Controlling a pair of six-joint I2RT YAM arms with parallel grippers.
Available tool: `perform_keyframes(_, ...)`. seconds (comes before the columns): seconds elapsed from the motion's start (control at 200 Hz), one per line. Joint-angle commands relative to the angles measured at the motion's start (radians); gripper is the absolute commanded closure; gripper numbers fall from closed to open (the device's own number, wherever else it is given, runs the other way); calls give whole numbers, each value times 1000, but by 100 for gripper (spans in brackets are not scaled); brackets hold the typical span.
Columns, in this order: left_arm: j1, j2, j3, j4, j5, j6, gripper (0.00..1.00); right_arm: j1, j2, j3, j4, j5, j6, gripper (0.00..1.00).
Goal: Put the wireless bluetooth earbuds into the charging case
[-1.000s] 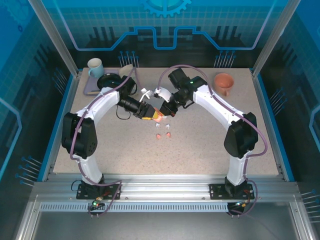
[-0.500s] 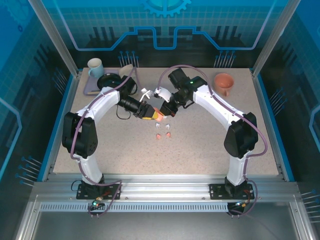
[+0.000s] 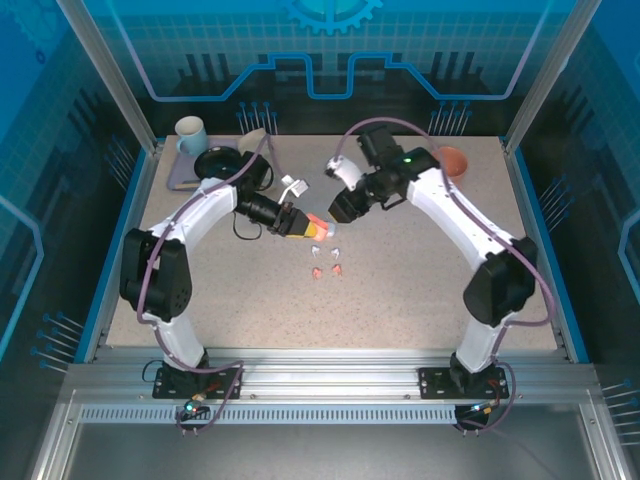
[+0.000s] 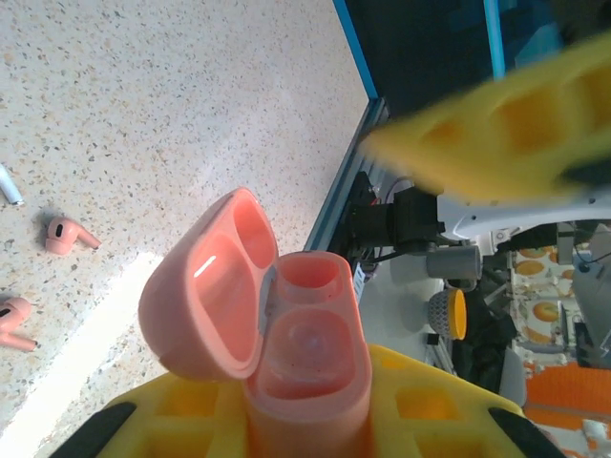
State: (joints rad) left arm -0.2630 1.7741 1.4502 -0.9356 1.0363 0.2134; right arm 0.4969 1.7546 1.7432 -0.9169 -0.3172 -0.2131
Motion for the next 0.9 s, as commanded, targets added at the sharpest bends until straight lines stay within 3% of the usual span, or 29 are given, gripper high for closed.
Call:
perform_keyframes(0.0, -4, -119, -78, 179, -42, -127, 100, -19, -120, -52, 13, 87, 137, 48)
perform_keyframes(0.045, -4, -159, -114, 236, -88, -172, 100, -20, -151, -85, 21, 110, 168, 44)
perform_keyframes(0.15, -5, -261, -195, 354, -186, -247, 100, -20, -220, -172, 64, 152, 259, 2)
perform_keyframes(0.165, -5, -276, -209, 373, -197, -255, 100, -21, -229, -183, 71, 158, 273, 0)
perform_keyframes(0.42, -36, -528, -402, 632, -391, -319, 100, -27, -380, -371, 170, 313, 467, 0)
perform_keyframes(0.565, -85, -661, -547, 842, -500, -265, 100, -119, -440, -434, 199, 318, 616, 0)
perform_keyframes(0.71, -176, -813, -785, 1188, -652, -118, 100, -271, -412, -509, 272, 69, 692, 0)
perform_keyframes(0.895, -229, -880, -976, 1501, -868, -77, 100, -266, -373, -615, 373, 3, 761, 0)
